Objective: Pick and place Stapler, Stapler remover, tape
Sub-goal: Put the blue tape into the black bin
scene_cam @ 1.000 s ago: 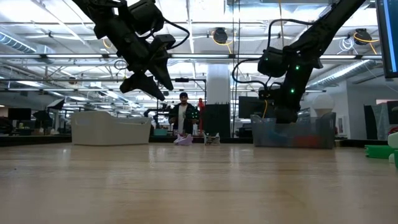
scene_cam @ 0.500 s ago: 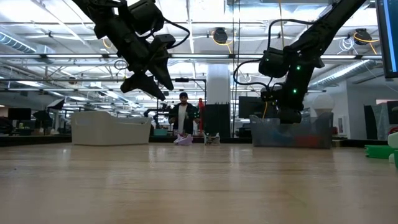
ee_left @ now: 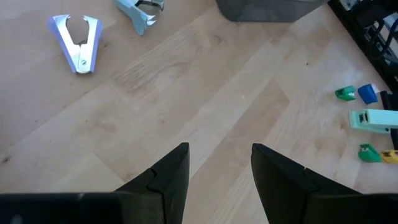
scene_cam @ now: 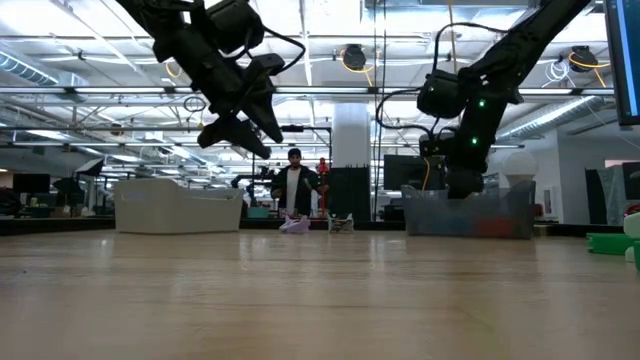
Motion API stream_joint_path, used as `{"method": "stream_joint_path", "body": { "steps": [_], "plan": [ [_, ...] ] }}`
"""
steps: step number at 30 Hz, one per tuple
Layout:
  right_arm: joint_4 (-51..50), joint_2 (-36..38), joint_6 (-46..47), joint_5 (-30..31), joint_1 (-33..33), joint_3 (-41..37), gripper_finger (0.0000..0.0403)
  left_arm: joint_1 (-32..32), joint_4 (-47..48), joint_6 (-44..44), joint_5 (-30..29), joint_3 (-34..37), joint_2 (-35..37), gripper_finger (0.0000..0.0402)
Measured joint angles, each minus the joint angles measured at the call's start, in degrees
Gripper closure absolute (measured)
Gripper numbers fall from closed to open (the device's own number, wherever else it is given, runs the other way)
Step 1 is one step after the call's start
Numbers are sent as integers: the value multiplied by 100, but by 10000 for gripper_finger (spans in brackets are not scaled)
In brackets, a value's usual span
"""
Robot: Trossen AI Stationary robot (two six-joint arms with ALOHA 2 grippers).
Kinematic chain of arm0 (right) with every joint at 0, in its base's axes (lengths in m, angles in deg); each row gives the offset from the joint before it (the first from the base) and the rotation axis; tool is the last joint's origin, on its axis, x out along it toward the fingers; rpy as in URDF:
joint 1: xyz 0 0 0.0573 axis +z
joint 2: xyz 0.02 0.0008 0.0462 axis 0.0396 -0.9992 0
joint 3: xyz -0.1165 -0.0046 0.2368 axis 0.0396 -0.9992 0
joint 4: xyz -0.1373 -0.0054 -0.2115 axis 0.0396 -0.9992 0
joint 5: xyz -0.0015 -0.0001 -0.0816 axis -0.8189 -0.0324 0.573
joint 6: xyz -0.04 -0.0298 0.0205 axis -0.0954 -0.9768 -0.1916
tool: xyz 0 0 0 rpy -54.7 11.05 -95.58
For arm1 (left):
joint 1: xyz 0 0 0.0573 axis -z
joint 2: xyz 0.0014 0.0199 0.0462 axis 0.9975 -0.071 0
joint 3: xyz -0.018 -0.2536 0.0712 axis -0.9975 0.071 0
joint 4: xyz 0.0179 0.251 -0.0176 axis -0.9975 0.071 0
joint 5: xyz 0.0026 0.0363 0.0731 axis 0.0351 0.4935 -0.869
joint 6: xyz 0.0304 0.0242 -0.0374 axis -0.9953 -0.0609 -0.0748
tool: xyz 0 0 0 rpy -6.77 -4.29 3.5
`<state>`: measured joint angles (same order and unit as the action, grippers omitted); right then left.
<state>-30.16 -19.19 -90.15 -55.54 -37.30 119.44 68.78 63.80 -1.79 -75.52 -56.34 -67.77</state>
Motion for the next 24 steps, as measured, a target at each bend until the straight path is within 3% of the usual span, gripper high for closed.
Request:
{"method": "stream_joint_path", "body": {
  "steps": [7, 14, 18, 24],
  "plan": [
    [-172, 831, 55, -7, 369, -2, 297, 16, 7, -2, 56, 0, 0, 229],
    [-502, 2110, 828, -23, 988, -2, 310, 308, 489, -340, 621, -4, 0, 229],
    [-528, 2802, 1419, -25, 1266, -2, 313, 738, 1155, -708, 1028, -4, 0, 229],
    [-513, 3608, 1705, -30, 1571, -18, 313, 1669, 2260, -1050, 1078, -4, 0, 229]
  ]
}}
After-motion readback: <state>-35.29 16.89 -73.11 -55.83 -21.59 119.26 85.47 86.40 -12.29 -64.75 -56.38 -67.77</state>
